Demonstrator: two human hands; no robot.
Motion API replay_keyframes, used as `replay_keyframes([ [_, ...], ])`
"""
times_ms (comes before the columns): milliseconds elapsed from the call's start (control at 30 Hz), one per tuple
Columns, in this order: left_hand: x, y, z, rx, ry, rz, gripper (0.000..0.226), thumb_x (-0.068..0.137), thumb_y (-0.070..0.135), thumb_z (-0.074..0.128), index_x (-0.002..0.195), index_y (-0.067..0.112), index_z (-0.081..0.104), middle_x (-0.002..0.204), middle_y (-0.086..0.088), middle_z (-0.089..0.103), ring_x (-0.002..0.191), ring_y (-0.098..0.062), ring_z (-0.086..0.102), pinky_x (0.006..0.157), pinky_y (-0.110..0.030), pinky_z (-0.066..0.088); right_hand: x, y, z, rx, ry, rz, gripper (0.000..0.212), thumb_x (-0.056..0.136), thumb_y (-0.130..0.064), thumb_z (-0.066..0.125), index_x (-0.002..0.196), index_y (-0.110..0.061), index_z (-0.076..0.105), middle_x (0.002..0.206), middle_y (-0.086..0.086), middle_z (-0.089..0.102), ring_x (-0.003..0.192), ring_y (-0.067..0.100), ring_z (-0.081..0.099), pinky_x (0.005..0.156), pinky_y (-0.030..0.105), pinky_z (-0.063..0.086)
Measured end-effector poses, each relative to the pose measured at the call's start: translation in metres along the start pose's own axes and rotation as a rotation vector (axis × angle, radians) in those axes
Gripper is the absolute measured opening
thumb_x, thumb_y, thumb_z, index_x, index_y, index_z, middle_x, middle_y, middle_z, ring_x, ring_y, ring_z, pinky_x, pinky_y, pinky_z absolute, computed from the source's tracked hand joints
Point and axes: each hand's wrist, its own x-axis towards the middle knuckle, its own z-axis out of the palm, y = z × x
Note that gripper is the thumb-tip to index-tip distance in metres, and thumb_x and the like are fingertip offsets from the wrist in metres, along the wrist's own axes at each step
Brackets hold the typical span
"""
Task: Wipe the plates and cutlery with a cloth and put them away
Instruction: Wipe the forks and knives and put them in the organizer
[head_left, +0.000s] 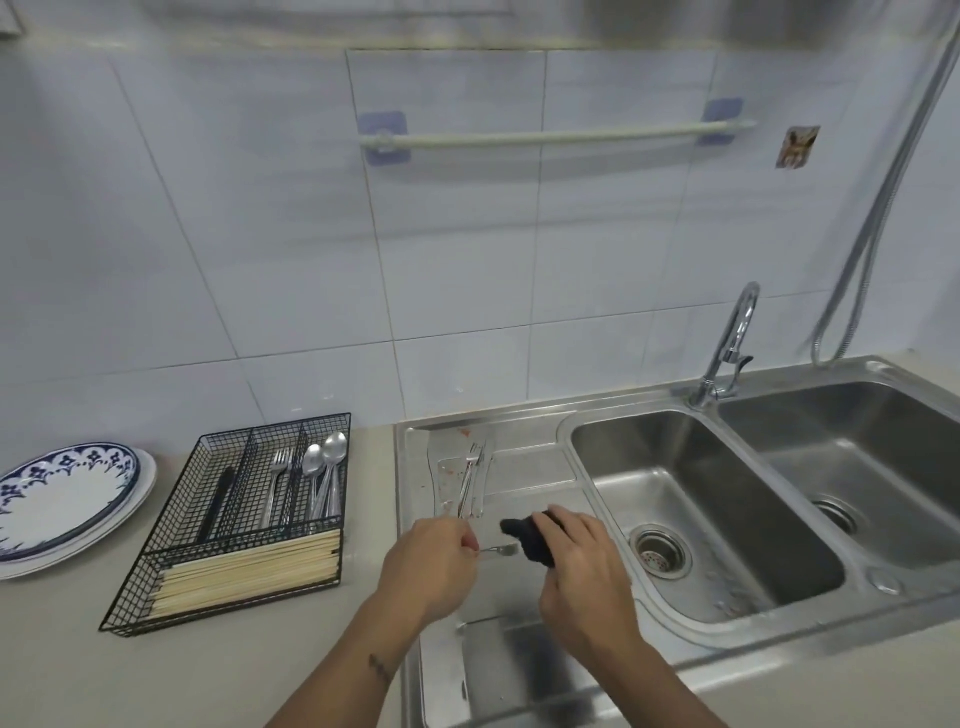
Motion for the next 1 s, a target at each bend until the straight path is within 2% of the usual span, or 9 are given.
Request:
replay_keyframes([
  [133,-0.005,-0.002,-0.001,-0.063,-0.010,-0.007,0.028,0.096,0.018,0.046,0.105,0.025,0.072,0.107,0.002,0.069,0.092,-0.016,0.064,0.082,-0.032,0.054,0.002,-0.010,-0.009,0.065,0.072,-0.066,0.060,0.066,0.003,0.063,0.123,-0.014,0.062,0.125,0.000,0.060,0.112,0.022,0.052,0.095,0.038,0.048],
  [233,-0.006,0.004,-0.005,-0.176,-0.005,0.016,0.025,0.095,0.021,0.050,0.078,0.026,0.067,0.082,0.002,0.068,0.070,-0.016,0.061,0.063,-0.030,0.048,0.002,-0.017,-0.007,0.008,0.011,-0.216,0.057,0.068,-0.004,0.055,0.123,-0.015,0.062,0.127,0.000,0.059,0.113,0.022,0.052,0.092,0.035,0.048],
  [367,-0.009,0.006,-0.007,-0.162,-0.014,0.022,0.017,0.097,0.029,0.057,0.090,0.029,0.072,0.078,0.011,0.064,0.072,-0.006,0.058,0.065,-0.024,0.045,0.004,-0.005,-0.011,0.009,-0.031,-0.069,0.065,0.057,0.001,0.069,0.119,-0.015,0.065,0.120,-0.001,0.062,0.105,0.023,0.056,0.081,0.040,0.054],
  [500,-0.013,0.008,-0.006,-0.270,-0.048,-0.018,0.015,0.095,0.030,0.060,0.087,0.029,0.072,0.077,0.011,0.064,0.074,-0.006,0.059,0.067,-0.025,0.044,0.002,0.000,-0.016,-0.029,-0.017,-0.210,0.059,0.066,-0.001,0.061,0.123,-0.015,0.062,0.125,-0.002,0.060,0.111,0.023,0.053,0.091,0.036,0.050],
  [600,-0.015,0.009,-0.004,-0.281,-0.110,-0.030,0.013,0.095,0.033,0.060,0.093,0.030,0.072,0.086,0.008,0.065,0.084,-0.010,0.061,0.075,-0.026,0.047,-0.002,0.009,-0.016,-0.051,-0.032,-0.130,0.060,0.063,-0.002,0.068,0.122,-0.016,0.063,0.121,-0.001,0.062,0.109,0.023,0.055,0.088,0.039,0.053],
  [667,-0.017,0.009,-0.001,-0.314,-0.152,-0.044,0.011,0.096,0.030,0.060,0.093,0.028,0.071,0.081,0.007,0.063,0.078,-0.010,0.060,0.072,-0.025,0.046,-0.003,0.010,-0.018,-0.058,-0.041,-0.072,0.059,0.062,-0.003,0.069,0.119,-0.015,0.064,0.119,-0.001,0.063,0.107,0.024,0.055,0.085,0.040,0.054],
  [800,-0.015,0.011,0.002,-0.466,-0.190,-0.108,0.011,0.091,0.014,0.062,0.086,0.015,0.072,0.072,0.000,0.064,0.067,-0.014,0.057,0.069,-0.031,0.051,-0.007,0.004,-0.020,-0.084,-0.032,-0.179,0.054,0.069,-0.011,0.058,0.123,-0.013,0.064,0.124,0.001,0.063,0.111,0.023,0.055,0.090,0.037,0.052],
  [933,-0.017,0.012,0.010,-0.479,-0.174,-0.129,0.016,0.091,0.014,0.063,0.080,0.020,0.073,0.072,0.003,0.064,0.072,-0.014,0.056,0.070,-0.026,0.044,-0.010,0.019,-0.022,-0.091,-0.056,-0.026,0.057,0.067,-0.006,0.065,0.123,-0.015,0.063,0.123,-0.002,0.063,0.109,0.023,0.055,0.090,0.040,0.052],
  [1000,-0.019,0.008,0.015,-0.517,-0.145,-0.174,0.023,0.092,0.007,0.057,0.083,0.021,0.074,0.068,0.004,0.060,0.064,-0.013,0.051,0.063,-0.025,0.039,-0.010,0.021,-0.025,-0.078,-0.035,0.010,0.057,0.067,-0.006,0.060,0.123,-0.015,0.063,0.125,-0.001,0.062,0.111,0.023,0.055,0.092,0.041,0.051],
])
